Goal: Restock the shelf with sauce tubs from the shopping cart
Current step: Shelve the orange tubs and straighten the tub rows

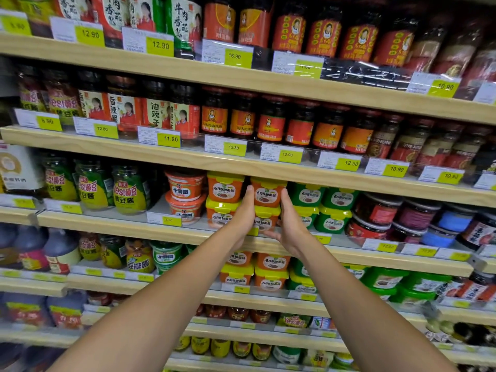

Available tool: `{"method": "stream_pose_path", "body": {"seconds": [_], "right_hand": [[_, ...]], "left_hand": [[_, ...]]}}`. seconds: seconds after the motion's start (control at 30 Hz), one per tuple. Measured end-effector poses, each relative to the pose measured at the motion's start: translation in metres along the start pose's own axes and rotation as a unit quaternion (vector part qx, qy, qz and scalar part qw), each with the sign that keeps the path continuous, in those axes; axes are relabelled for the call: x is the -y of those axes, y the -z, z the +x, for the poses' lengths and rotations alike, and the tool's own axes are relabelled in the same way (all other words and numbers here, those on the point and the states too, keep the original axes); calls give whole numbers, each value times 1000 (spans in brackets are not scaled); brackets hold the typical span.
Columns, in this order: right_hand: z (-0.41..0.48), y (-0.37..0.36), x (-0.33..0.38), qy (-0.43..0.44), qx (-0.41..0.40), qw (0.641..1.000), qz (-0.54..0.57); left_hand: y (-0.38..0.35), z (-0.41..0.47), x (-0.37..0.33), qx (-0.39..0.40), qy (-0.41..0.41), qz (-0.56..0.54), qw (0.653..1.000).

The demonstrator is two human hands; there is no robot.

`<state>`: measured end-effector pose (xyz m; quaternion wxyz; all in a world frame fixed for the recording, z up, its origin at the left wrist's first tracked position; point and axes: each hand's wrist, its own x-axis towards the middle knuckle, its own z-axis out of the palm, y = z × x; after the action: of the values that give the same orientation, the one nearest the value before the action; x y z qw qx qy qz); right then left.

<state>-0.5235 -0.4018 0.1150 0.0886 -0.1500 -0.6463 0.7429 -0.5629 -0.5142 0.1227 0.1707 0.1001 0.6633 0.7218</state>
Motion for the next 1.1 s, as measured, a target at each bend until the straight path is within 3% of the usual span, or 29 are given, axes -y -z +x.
{"method": "stream_pose_path", "body": {"seconds": [0.37, 0.7, 1.1], "right_hand": [[-1, -1, 0, -3, -2, 1000, -21], [-7, -17, 1, 2, -10, 999, -34], [-32, -21, 6, 2, -93, 995, -18]], "left_hand": [[-7, -2, -1, -41, -32, 50, 997], [7, -8, 2, -18, -36, 66, 997], [20, -23, 11, -37, -88, 95, 991]]}}
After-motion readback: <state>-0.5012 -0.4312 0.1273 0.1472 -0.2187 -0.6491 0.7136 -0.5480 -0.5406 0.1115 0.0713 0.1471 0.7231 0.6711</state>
